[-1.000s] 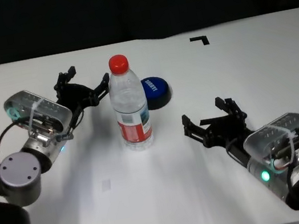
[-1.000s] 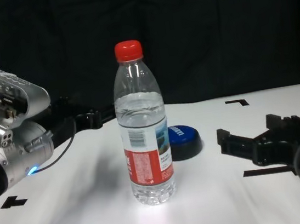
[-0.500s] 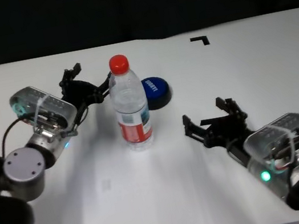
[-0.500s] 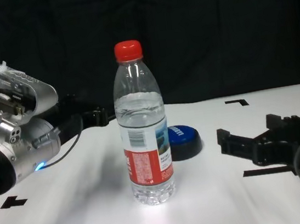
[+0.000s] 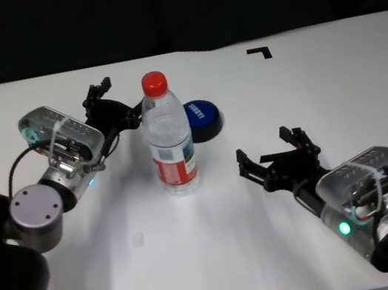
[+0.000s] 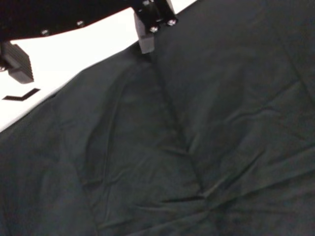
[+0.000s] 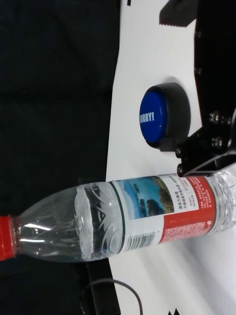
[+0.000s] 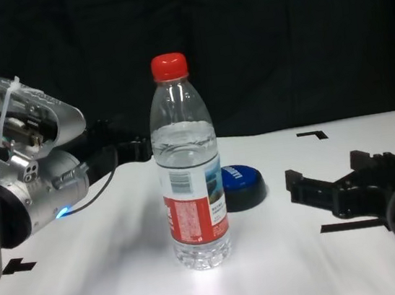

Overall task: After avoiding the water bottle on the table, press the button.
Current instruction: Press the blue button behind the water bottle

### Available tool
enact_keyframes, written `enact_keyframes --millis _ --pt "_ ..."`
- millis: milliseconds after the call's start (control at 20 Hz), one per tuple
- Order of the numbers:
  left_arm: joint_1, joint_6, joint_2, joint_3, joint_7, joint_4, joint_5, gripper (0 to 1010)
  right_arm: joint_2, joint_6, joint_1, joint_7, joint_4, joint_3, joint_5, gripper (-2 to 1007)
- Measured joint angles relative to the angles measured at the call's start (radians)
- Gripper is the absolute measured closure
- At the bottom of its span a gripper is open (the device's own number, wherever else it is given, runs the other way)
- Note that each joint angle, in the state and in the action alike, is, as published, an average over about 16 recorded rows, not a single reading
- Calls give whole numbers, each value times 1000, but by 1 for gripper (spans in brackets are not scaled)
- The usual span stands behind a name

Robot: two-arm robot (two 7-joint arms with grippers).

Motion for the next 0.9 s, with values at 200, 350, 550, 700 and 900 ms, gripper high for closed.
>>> enact_keyframes --millis 200,350,550,700,900 --pt "-11 -8 -5 4 -3 17 -2 7 0 0 0 0 0 0 0 2" --pt "-16 -12 -8 5 -4 26 -3 7 0 0 0 0 0 0 0 2" --pt "-19 -16 -11 7 -4 33 -4 7 0 0 0 0 0 0 0 2" --pt "-21 -17 -11 8 -3 36 -4 7 0 0 0 0 0 0 0 2" --pt "-23 -18 -10 6 1 41 -3 7 0 0 0 0 0 0 0 2"
